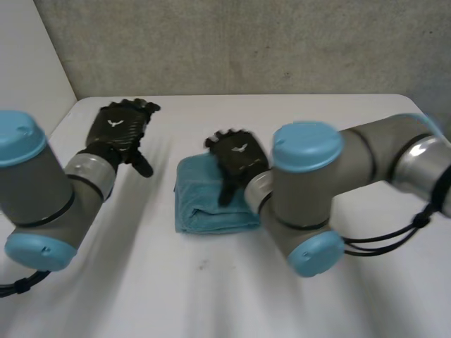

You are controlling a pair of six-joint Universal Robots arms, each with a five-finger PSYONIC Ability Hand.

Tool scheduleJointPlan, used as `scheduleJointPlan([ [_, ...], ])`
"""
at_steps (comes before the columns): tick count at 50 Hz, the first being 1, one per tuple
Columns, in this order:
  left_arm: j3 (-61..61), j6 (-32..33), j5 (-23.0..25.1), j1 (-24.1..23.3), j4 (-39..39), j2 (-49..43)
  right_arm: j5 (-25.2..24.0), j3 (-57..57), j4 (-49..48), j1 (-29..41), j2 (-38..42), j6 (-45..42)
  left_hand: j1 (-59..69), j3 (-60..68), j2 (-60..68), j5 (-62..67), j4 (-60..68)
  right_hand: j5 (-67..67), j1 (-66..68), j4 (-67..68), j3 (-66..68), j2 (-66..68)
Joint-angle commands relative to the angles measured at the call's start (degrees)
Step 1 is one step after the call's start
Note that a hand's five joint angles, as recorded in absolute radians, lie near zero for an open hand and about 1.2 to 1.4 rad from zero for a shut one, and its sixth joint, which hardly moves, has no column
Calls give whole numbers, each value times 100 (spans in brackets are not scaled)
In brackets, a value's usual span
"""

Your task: Fold the laundry

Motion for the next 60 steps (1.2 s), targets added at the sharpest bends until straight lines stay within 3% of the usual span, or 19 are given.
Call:
scheduleJointPlan([
  [1, 922, -793, 4, -603, -870, -665, -324, 540, 4, -676, -423, 945, -54, -124, -49, -134, -58, -383, -209, -348, -245, -286],
  [7, 1081, -934, -49, -814, -1029, -1166, -710, 487, 224, -957, -231, 1139, 114, 44, 119, 34, 111, -383, -209, -348, -245, -286],
  [16, 958, -907, -58, -717, -1161, -1588, -808, -49, 944, -1090, 455, 1069, 131, 61, 136, 51, 128, -383, -209, -348, -245, -286],
  [28, 931, -319, -40, -612, -1213, -1334, -896, -524, 1455, -1178, 429, 1042, -37, -107, -32, -117, -40, -383, -209, -348, -245, -286],
  [33, 1273, -274, -22, -629, -1310, -675, -791, -402, 1377, -1204, -560, 1051, -3, -74, 2, -84, -7, -383, -209, -348, -245, -286],
  [44, 2012, -582, -31, -366, -3023, 933, 44, 643, 945, -2090, -3066, 754, -104, -174, -99, -184, -108, -383, -209, -348, -245, -286],
  [50, 1907, -723, 13, -208, -3323, 1786, 18, 1321, 1007, -2469, -3763, 304, -188, -259, -183, -269, -192, -383, -209, -348, -245, -286],
  [60, 1854, -846, 144, -137, -3376, 2015, -579, 1919, 1051, -2750, -4071, 225, -188, -259, -183, -269, -192, -383, -209, -348, -245, -286],
])
